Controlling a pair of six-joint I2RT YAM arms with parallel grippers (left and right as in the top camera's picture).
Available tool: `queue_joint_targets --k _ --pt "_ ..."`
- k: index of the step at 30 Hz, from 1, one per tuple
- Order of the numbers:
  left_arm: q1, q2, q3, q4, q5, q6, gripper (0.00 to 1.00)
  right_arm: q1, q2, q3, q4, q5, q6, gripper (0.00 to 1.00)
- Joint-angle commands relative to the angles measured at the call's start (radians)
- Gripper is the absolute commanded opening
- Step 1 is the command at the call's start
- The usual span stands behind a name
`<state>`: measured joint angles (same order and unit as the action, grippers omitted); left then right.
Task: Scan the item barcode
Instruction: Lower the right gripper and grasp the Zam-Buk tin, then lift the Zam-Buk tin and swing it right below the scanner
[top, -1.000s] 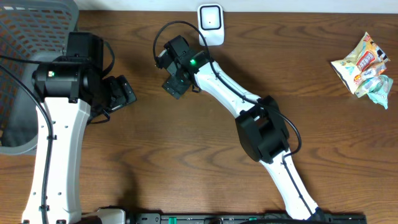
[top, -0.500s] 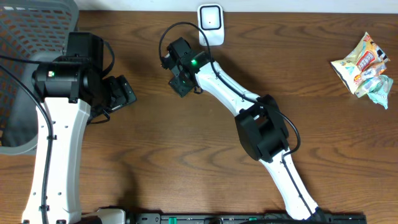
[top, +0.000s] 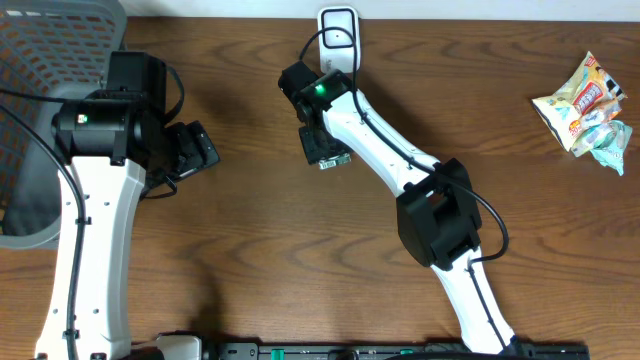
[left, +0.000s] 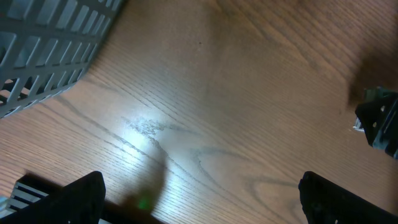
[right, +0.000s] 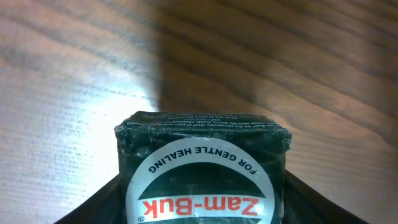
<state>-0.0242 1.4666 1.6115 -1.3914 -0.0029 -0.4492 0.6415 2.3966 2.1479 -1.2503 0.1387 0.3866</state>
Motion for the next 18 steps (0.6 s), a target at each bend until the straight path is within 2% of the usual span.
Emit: queue_joint_targets --k 1,4,6,10,13,15,18 --pt "0.001 0.005 0.001 -0.006 -0.006 -0.009 0.98 -0.014 -0.021 -0.005 0.026 0.046 0.100 0.69" --pt "0.001 0.005 0.001 -0.006 -0.006 -0.009 0.98 -0.014 -0.020 -0.008 0.032 0.045 0.127 0.72" --pt "0.001 0.005 0.001 -0.006 -0.006 -0.009 0.98 -0.016 -0.019 -0.011 0.031 0.046 0.132 0.83" --pt "0.001 0.005 0.001 -0.006 -0.006 -0.009 0.98 -0.027 -0.019 -0.013 0.035 0.045 0.133 0.85" --pt "0.000 0.005 0.001 -0.006 -0.006 -0.009 0.98 -0.035 -0.019 -0.013 0.066 0.035 0.126 0.96" --pt "0.000 0.005 0.001 -0.006 -0.006 -0.009 0.98 -0.039 -0.019 -0.013 0.087 0.027 0.071 0.99" --pt "0.001 0.005 0.001 -0.006 -0.006 -0.009 0.98 -0.041 -0.018 -0.017 0.110 0.030 -0.104 0.99"
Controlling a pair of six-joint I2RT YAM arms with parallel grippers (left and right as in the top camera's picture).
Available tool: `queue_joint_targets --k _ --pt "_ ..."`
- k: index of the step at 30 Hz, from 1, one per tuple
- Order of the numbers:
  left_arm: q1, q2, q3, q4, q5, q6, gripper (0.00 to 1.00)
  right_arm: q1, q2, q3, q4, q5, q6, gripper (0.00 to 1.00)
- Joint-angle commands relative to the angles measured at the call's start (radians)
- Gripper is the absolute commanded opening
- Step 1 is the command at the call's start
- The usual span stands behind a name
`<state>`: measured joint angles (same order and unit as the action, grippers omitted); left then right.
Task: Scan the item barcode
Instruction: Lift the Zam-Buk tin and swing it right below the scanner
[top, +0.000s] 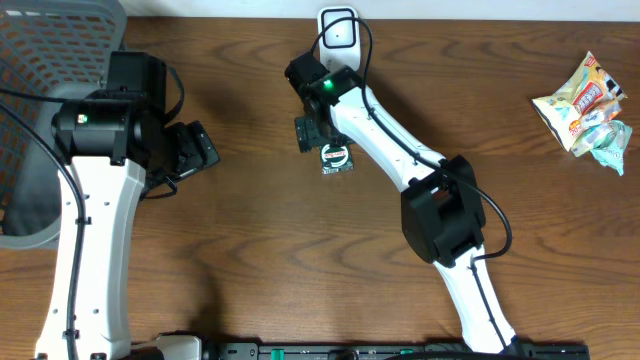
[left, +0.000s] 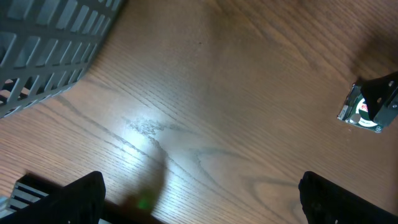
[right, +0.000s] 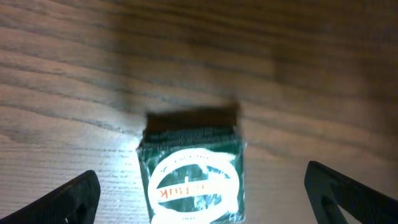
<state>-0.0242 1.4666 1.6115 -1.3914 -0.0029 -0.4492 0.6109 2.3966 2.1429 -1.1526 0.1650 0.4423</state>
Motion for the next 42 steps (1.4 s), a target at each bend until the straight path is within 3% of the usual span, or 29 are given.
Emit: queue_joint_targets --k 1,5,6,7,18,22,24,28,36,42 --pt "0.000 0.005 0.001 -0.006 -0.006 -0.009 0.98 -0.013 -0.017 -0.016 0.017 -0.004 -0.193 0.99" --pt "0.000 0.005 0.001 -0.006 -0.006 -0.009 0.98 -0.016 -0.008 -0.030 0.008 -0.029 -0.216 0.99" --pt "0.001 0.005 0.001 -0.006 -0.006 -0.009 0.98 -0.016 -0.004 -0.038 0.008 -0.029 -0.214 0.86" --pt "0.001 0.005 0.001 -0.006 -0.006 -0.009 0.98 -0.017 -0.003 -0.049 0.013 -0.030 -0.203 0.81" --pt "0.001 0.005 0.001 -0.006 -0.006 -0.009 0.98 -0.046 -0.001 -0.169 0.104 -0.134 -0.081 0.86" --pt "0.001 0.005 0.001 -0.006 -0.006 -0.009 0.98 -0.047 -0.001 -0.208 0.147 -0.134 -0.080 0.77" --pt "0.001 0.005 0.001 -0.006 -0.006 -0.009 0.98 -0.047 -0.001 -0.218 0.150 -0.142 -0.080 0.63" --pt "0.001 0.005 0.001 -0.006 -0.006 -0.009 0.98 -0.047 -0.001 -0.219 0.146 -0.149 -0.080 0.55" --pt "0.000 0.005 0.001 -0.006 -0.006 -0.009 0.98 -0.081 -0.004 -0.102 -0.005 -0.269 -0.079 0.50" --pt "0.001 0.005 0.001 -0.006 -0.006 -0.009 0.98 -0.169 -0.005 0.038 -0.120 -0.532 -0.079 0.49"
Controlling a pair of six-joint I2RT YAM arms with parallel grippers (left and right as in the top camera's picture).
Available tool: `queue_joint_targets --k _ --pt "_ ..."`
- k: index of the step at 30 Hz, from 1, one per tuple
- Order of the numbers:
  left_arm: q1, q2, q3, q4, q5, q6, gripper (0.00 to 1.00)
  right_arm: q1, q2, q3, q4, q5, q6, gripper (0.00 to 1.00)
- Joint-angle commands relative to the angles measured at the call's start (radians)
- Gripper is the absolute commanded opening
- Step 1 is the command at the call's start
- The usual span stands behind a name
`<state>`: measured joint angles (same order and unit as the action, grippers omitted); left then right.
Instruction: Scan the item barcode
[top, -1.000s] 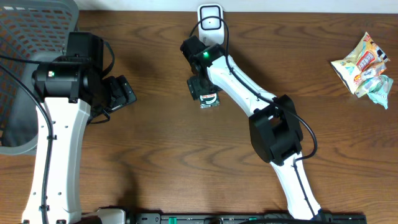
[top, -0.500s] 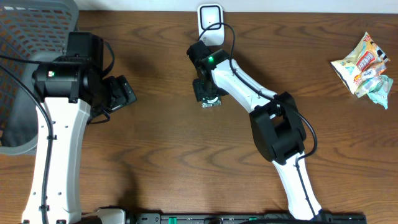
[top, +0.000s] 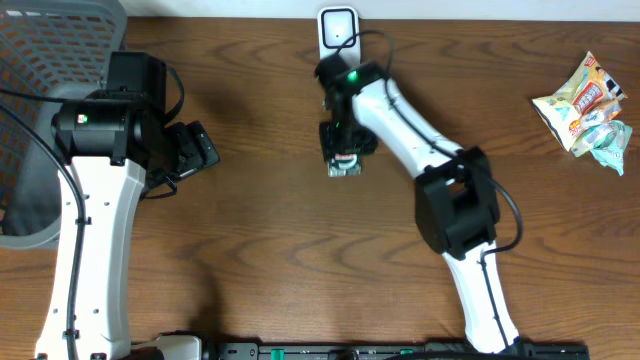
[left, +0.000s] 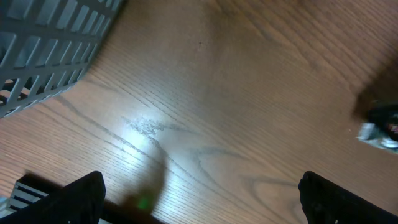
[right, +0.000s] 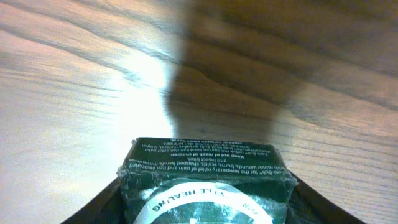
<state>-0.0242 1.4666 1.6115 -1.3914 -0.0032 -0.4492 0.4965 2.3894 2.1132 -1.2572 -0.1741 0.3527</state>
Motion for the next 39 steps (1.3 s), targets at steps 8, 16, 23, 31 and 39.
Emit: queue_joint_targets --k 8,16,23,31,39 --pt "0.001 0.005 0.001 -0.006 -0.006 -0.009 0.98 -0.218 0.002 0.077 -0.042 -0.834 0.010 0.50" --pt "0.000 0.005 0.001 -0.006 -0.006 -0.009 0.98 -0.313 0.002 0.077 -0.048 -1.168 0.212 0.51" --pt "0.001 0.005 0.001 -0.006 -0.006 -0.009 0.98 -0.328 0.002 0.077 -0.043 -1.232 0.371 0.50" --pt "0.001 0.005 0.001 -0.006 -0.006 -0.009 0.98 -0.325 0.002 0.077 -0.033 -1.207 0.394 0.50" --pt "0.000 0.005 0.001 -0.006 -0.006 -0.009 0.98 -0.325 0.002 0.077 0.001 -1.178 0.391 0.50"
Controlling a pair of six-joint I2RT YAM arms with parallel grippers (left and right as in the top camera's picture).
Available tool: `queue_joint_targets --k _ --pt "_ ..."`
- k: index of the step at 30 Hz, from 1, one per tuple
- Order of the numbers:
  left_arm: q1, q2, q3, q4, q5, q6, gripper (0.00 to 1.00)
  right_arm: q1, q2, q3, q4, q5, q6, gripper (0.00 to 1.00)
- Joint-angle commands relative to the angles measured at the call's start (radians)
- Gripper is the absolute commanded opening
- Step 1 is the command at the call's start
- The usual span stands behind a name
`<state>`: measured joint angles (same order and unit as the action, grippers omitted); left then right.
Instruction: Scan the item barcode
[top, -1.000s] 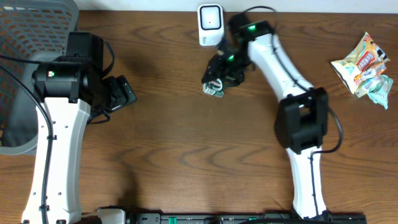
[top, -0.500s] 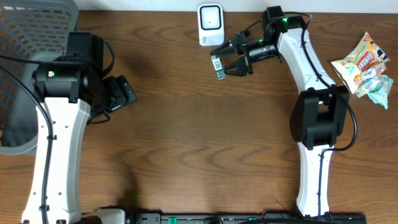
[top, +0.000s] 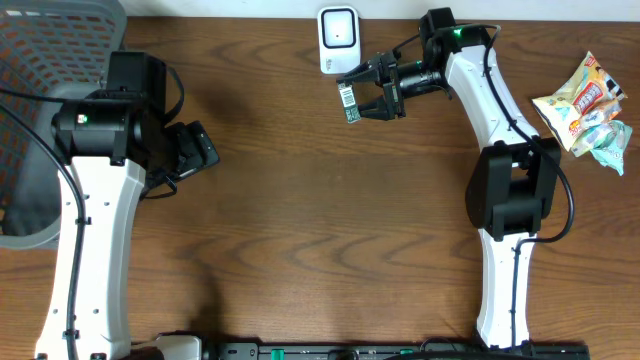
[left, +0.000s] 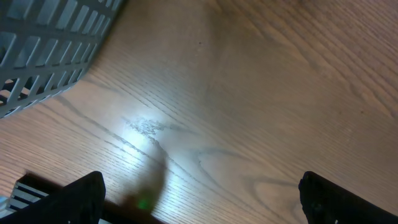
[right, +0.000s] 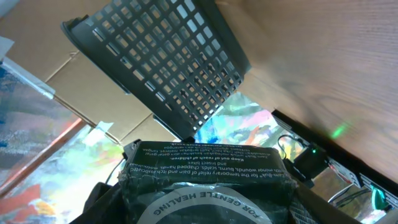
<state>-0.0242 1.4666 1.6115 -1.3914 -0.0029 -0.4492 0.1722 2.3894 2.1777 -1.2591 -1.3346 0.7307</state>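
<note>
A small dark green Zam-Buk box (top: 349, 102) is held off the table with my right gripper (top: 362, 93) shut on it, just right of and below the white barcode scanner (top: 338, 28) at the table's far edge. The wrist is turned sideways. In the right wrist view the box (right: 208, 171) fills the bottom between the fingers, its printed end facing the camera. My left gripper (top: 192, 150) hangs at the left over bare wood, open (left: 199, 208) with nothing between its fingers.
A grey mesh basket (top: 40, 60) stands at the far left corner, its wall also showing in the left wrist view (left: 50, 43). Snack packets (top: 585, 105) lie at the far right. The table is dark wood (top: 300, 230).
My right gripper, shut on the box low over the table's middle, now holds it raised and turned sideways beside the scanner. The arm has swung toward the far right. The left arm is unchanged.
First my right gripper was shut on the box below the scanner. Then it was open with the box lying on the table. After that it was shut on the box again from another side, and now it holds the box up next to the scanner.
</note>
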Motion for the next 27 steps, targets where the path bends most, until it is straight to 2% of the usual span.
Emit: queue_joint_targets --k 1,27 --pt "0.000 0.005 0.001 -0.006 -0.006 -0.009 0.98 -0.001 0.002 0.013 0.003 -0.018 0.013 0.50" --pt "0.001 0.005 0.001 -0.006 -0.006 -0.009 0.98 0.000 0.002 0.013 0.022 0.020 0.024 0.50"
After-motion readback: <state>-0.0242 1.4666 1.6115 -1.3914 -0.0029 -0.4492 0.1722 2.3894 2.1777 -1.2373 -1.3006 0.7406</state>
